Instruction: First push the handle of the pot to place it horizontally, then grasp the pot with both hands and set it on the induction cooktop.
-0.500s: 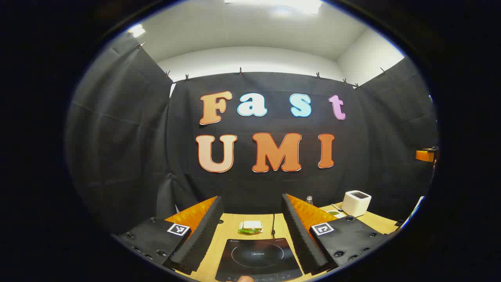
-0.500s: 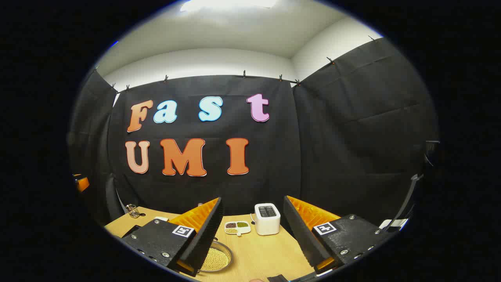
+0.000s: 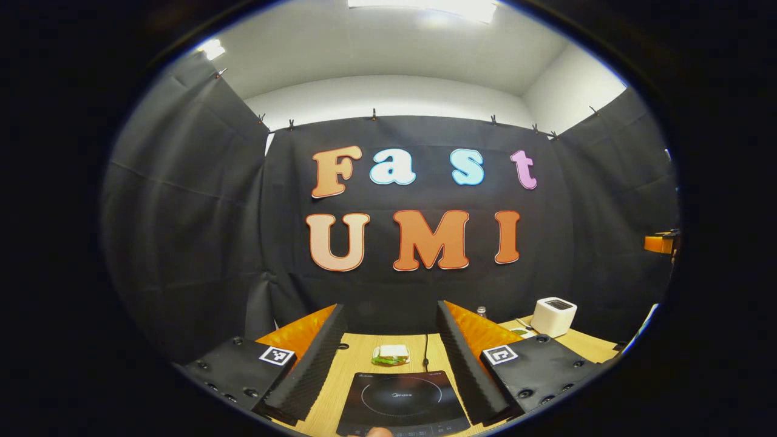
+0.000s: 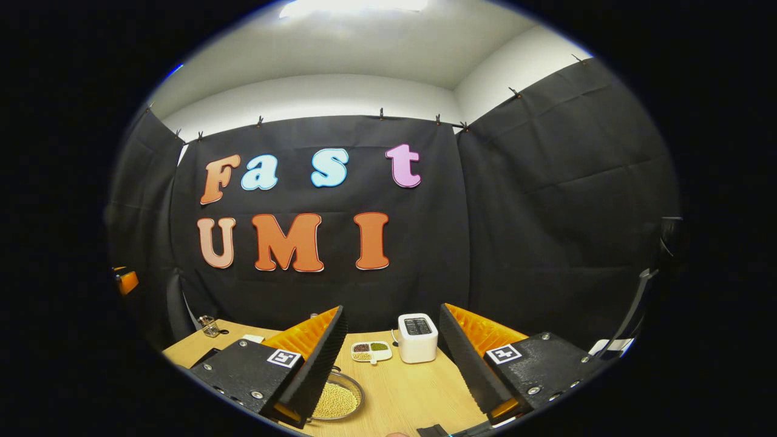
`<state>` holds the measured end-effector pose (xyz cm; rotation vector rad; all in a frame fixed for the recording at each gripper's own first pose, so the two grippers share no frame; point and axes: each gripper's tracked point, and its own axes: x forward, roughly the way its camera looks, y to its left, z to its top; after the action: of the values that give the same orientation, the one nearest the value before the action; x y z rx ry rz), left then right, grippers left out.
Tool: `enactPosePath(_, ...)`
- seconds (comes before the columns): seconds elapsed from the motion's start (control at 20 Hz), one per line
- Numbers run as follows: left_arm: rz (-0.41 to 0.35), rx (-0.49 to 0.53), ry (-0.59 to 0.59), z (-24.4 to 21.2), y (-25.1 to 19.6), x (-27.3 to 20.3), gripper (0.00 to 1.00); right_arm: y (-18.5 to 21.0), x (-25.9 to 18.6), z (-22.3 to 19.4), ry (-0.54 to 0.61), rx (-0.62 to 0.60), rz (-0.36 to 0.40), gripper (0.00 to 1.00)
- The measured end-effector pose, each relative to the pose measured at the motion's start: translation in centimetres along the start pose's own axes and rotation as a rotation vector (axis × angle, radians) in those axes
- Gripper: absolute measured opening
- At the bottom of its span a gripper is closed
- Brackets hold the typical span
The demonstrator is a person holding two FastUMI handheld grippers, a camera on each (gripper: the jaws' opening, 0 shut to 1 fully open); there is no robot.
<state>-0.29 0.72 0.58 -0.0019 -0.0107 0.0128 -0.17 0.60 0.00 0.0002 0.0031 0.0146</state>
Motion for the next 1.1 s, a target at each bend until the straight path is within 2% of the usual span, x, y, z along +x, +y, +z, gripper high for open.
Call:
enactPosePath(0.55, 0.006, -0.025, 0.031, -1.0, 1.0, 0.0, 0.96, 1.1, 0.4, -0.4, 0.011, 0.007, 0.024, 0.95)
enactPosePath(0.85, 0.009, -0.016, 0.030, -1.0, 1.1, -0.2, 0.97, 2.4, 0.6, -2.8, 0.068, -0.007, 0.069, 0.96)
enactPosePath(0.9, 0.010, -0.014, 0.032, -1.1, 1.2, -0.3, 0.96, 2.6, 0.6, -3.8, 0.098, -0.016, 0.077, 0.92)
enactPosePath(0.95, 0.012, -0.013, 0.035, -1.3, 1.3, -0.4, 0.97, 3.0, 0.6, -4.6, 0.125, -0.023, 0.093, 0.78)
enactPosePath(1.0, 0.013, -0.016, 0.037, -1.3, 1.4, -0.3, 0.97, 3.4, 0.5, -5.3, 0.143, -0.030, 0.113, 0.76)
enactPosePath(1.05, 0.015, -0.019, 0.038, -1.3, 1.5, -0.3, 0.98, 3.5, 0.4, -5.8, 0.157, -0.037, 0.120, 0.68)
enactPosePath(1.1, 0.018, -0.021, 0.038, -1.4, 1.7, -0.3, 0.97, 3.6, 0.5, -6.4, 0.169, -0.046, 0.124, 0.67)
